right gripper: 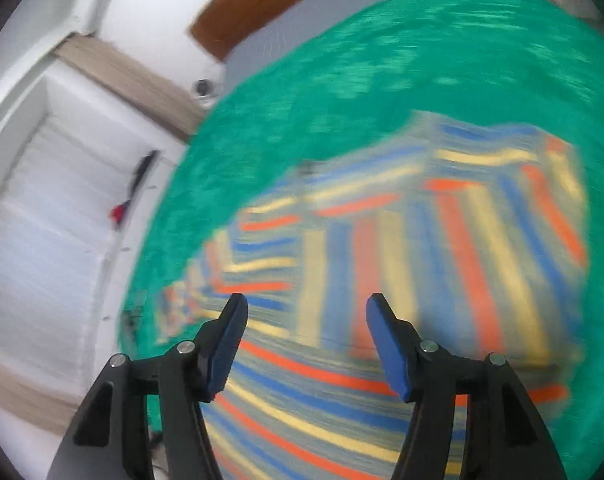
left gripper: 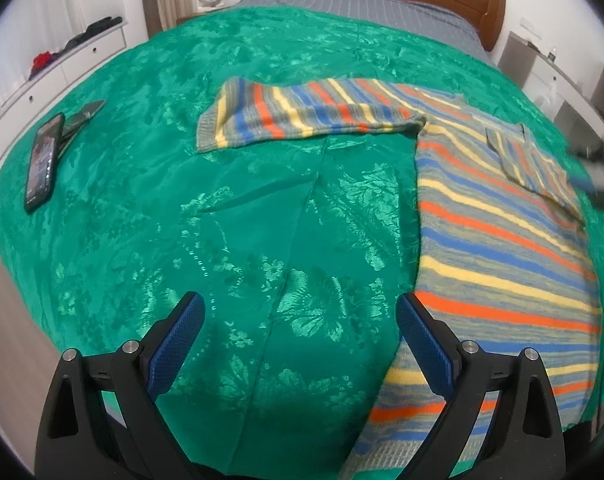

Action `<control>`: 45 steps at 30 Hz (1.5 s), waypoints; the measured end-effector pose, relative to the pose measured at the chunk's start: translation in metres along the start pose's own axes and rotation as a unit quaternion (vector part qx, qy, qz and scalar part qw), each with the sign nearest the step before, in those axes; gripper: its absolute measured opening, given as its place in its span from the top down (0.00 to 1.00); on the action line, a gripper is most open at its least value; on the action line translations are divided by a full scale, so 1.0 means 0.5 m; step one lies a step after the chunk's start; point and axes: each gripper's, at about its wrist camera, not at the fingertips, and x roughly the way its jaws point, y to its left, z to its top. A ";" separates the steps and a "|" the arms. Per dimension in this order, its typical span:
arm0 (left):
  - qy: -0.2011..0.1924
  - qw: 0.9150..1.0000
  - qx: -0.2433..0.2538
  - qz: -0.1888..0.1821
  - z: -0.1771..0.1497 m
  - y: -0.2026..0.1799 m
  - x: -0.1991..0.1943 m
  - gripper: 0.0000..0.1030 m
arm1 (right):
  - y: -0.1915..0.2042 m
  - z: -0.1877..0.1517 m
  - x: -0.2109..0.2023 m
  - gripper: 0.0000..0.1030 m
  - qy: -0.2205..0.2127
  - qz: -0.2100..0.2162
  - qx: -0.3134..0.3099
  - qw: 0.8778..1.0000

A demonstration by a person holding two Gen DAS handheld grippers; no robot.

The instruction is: Fold small clothes

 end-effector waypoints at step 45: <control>-0.048 0.994 0.068 -0.075 0.460 -0.154 0.051 0.97 | -0.311 -0.233 -0.191 0.15 -0.142 -0.251 -0.068 0.955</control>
